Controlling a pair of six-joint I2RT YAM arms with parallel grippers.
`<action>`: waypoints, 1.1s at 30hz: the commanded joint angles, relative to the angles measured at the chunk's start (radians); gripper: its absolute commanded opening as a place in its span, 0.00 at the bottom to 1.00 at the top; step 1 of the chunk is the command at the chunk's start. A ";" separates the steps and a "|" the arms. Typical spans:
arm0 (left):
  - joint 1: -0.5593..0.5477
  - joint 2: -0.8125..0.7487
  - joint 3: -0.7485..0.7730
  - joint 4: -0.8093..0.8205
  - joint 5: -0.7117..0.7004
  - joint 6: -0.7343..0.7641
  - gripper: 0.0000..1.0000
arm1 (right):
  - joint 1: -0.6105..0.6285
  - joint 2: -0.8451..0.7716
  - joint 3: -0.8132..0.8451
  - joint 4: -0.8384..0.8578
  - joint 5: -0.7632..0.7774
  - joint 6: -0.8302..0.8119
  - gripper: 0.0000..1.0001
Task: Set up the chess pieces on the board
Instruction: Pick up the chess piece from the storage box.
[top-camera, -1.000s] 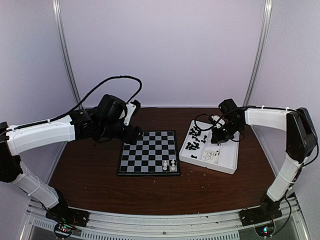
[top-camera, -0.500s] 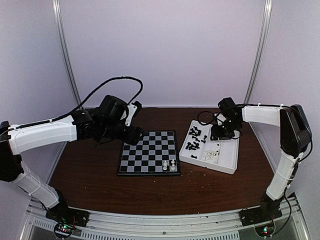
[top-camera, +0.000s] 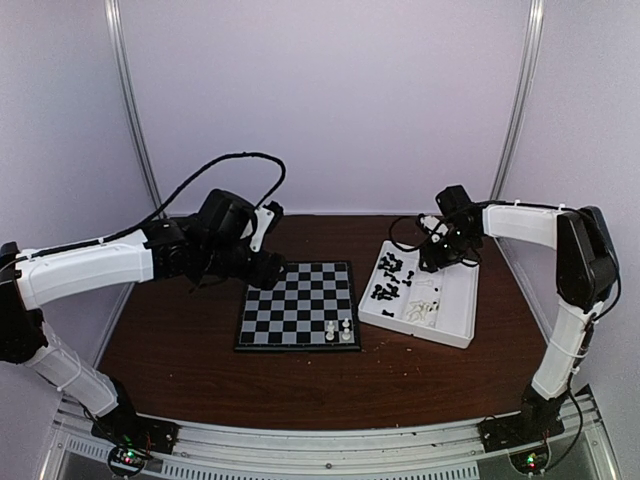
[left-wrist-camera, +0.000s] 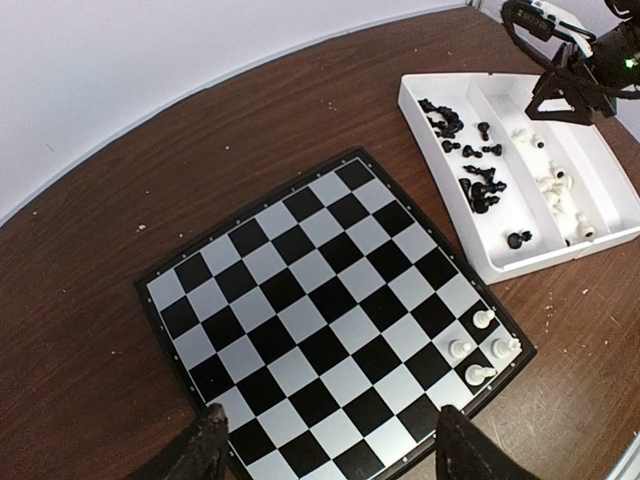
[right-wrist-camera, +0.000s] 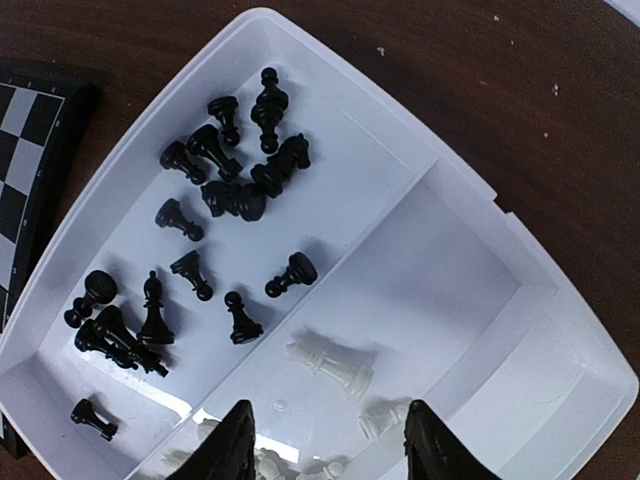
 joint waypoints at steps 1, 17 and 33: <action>0.008 0.012 0.053 0.012 0.008 0.021 0.71 | 0.001 0.003 0.057 -0.067 0.024 -0.194 0.51; 0.042 0.010 0.080 -0.036 0.016 0.017 0.71 | -0.014 0.191 0.218 -0.296 -0.102 -0.408 0.52; 0.056 0.027 0.098 -0.047 0.018 0.016 0.71 | -0.017 0.312 0.254 -0.321 0.012 -0.411 0.36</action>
